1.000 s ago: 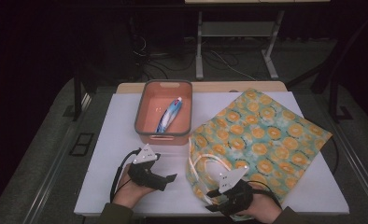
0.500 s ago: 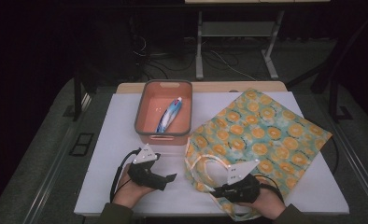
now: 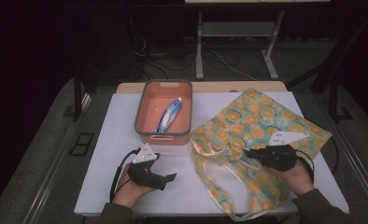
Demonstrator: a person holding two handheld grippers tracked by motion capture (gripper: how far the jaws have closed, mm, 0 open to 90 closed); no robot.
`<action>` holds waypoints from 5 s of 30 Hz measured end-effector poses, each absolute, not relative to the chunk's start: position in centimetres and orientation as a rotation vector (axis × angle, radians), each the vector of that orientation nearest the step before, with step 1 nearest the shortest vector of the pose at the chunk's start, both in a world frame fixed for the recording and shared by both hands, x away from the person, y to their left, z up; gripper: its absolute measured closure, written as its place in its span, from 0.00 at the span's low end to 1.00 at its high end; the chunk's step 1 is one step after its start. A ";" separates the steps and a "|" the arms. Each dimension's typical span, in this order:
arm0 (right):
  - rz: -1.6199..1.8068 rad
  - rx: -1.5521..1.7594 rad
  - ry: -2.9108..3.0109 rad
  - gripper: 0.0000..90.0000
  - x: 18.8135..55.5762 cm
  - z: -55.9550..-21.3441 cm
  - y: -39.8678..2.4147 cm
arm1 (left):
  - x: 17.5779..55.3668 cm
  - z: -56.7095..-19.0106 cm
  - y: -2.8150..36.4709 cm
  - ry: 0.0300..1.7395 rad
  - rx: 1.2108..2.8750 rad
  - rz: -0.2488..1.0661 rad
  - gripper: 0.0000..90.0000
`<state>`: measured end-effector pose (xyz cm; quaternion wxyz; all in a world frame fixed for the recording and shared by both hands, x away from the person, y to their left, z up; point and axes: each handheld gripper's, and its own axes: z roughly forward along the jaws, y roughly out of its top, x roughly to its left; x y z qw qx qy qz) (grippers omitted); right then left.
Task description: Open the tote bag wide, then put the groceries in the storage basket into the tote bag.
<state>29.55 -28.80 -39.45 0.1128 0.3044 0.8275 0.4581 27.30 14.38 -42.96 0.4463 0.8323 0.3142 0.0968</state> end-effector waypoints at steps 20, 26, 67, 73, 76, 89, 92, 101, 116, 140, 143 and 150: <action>1.028 1.323 2.297 0.98 34.7 -43.4 -36.1 | 27.5 -43.2 14.4 0.786 2.058 0.227 0.03; 0.936 1.353 2.343 0.89 35.0 -44.7 -35.9 | 27.5 -43.1 14.4 0.784 2.053 0.226 0.03; 0.988 0.901 2.599 0.74 31.3 -44.7 -24.1 | 27.4 -43.1 14.4 0.777 2.061 0.230 0.03; 1.005 0.893 2.592 0.98 31.3 -44.8 -24.3 | 27.4 -43.0 14.4 0.776 2.061 0.231 0.03; 1.015 0.902 2.601 0.99 31.5 -44.7 -24.5 | 27.4 -43.0 14.5 0.774 2.062 0.232 0.03; 1.170 0.998 2.495 0.99 32.9 -42.8 -27.4 | 27.4 -43.1 14.3 0.768 2.072 0.224 0.04; 1.188 1.021 2.465 0.99 33.1 -42.3 -28.0 | 27.4 -43.1 14.3 0.770 2.071 0.221 0.04; 1.263 1.098 2.346 0.99 34.7 -40.9 -30.3 | 27.5 -43.1 14.4 0.770 2.070 0.225 0.04; 1.399 1.158 2.147 0.99 36.1 -38.0 -33.1 | 27.4 -43.1 14.4 0.768 2.069 0.224 0.04; 1.369 1.138 2.192 0.99 36.1 -38.4 -32.6 | 28.8 -39.5 14.6 0.659 2.014 0.170 0.03; 1.369 1.138 2.196 0.99 36.1 -38.4 -32.6 | 29.2 -39.0 14.4 0.654 2.015 0.172 0.01; 1.364 1.135 2.199 0.99 36.1 -38.4 -32.6 | 30.7 -38.1 14.0 0.665 2.002 0.187 0.00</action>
